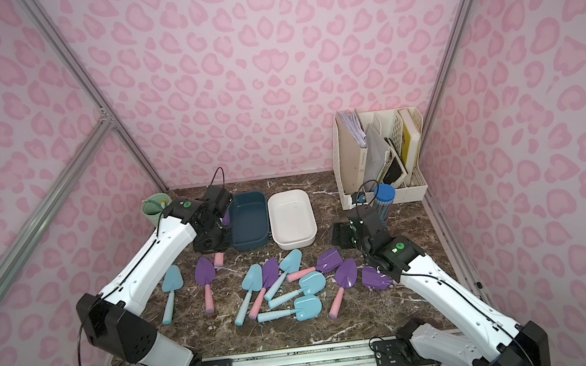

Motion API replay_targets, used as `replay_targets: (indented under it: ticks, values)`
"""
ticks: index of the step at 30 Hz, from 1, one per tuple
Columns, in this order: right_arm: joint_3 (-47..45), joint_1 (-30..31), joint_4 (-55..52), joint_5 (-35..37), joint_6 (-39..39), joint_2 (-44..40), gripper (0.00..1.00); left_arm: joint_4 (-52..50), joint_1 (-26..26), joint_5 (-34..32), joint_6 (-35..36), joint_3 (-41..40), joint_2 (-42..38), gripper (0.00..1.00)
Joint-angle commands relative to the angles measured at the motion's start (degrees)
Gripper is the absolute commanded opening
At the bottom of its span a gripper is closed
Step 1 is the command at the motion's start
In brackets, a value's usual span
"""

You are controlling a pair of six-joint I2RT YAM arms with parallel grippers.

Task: Sort the small shovels by color and place them into the storage box
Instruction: Place the shovel in the storage box.

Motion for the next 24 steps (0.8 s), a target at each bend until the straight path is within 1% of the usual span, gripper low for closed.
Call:
replay_targets:
  ticks: [1, 5, 13, 17, 19, 24]
  values:
    - [1.0, -1.6, -0.7, -2.5, -1.0, 0.4, 0.89, -2.0, 0.2, 1.6, 1.6, 6.7, 7.1, 0.0]
    - [2.6, -2.6, -1.2, -3.3, -1.7, 2.0, 0.89, -1.4, 1.8, 3.4, 2.0, 14.7, 16.9, 0.0]
    - [4.1, -3.5, -1.3, -4.9, -2.5, 4.6, 0.89, -0.5, 4.9, 5.8, 1.8, 25.4, 29.8, 0.0]
    - [4.2, -4.1, -0.9, -5.6, -2.7, 5.3, 0.89, -2.1, 5.7, 6.6, 2.1, 31.4, 35.6, 0.0]
    - [4.2, -4.4, -0.9, -5.9, -2.9, 5.5, 0.89, -2.4, 6.0, 6.4, 2.0, 33.3, 37.9, 0.0]
    - [3.9, -5.0, -0.8, -6.3, -2.9, 5.4, 0.89, -2.6, 7.0, 5.4, 2.5, 35.0, 42.0, 0.0]
